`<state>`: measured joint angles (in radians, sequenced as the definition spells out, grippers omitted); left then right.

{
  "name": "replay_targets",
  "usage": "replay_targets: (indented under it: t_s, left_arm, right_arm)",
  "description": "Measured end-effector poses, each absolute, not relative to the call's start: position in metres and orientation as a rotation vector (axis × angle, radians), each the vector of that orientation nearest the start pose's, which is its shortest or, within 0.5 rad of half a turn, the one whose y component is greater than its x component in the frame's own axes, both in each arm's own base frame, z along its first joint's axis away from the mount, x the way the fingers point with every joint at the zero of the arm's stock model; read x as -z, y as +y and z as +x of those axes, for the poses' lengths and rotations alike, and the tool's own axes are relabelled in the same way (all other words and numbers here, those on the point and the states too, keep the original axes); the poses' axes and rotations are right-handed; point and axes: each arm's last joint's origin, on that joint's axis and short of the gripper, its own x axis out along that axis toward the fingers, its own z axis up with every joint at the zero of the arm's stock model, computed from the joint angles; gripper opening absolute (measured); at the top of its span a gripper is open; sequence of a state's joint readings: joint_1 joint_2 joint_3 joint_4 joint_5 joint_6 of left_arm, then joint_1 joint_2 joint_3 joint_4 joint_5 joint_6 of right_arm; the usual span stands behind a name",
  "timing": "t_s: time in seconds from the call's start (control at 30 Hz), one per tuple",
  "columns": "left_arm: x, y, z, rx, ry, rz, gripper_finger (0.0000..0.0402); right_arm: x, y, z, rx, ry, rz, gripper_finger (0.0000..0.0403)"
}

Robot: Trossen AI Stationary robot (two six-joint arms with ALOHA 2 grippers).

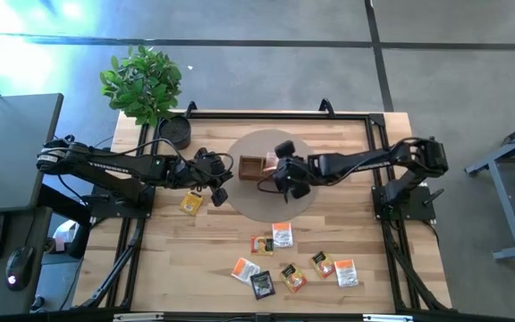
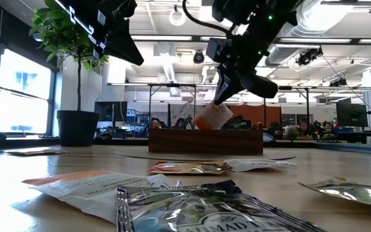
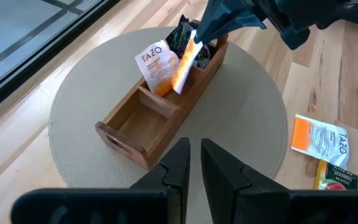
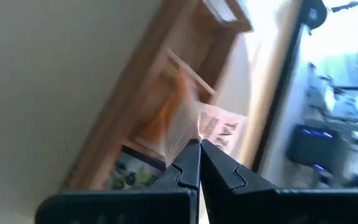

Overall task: Pick & Place Tea
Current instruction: Put the white tea bag into the middle section of the wooden organizer

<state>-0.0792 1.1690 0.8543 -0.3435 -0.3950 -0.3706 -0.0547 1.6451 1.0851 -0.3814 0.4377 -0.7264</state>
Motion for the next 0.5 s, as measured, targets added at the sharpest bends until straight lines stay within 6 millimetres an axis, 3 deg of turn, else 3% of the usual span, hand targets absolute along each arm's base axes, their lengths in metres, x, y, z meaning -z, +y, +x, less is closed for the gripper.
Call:
replay_targets:
  t_s: [0.27,0.5]
  left_arm:
    - [-0.27,-0.008,0.243,-0.418,0.576,-0.2,0.0039]
    - [-0.27,-0.008,0.243,-0.418,0.575,-0.2,0.0039]
  right_arm:
    - [-0.213,-0.048,0.334,0.082,1.063,-0.893,0.0]
    - [-0.211,-0.058,0.332,-0.041,1.03,-0.82,0.0]
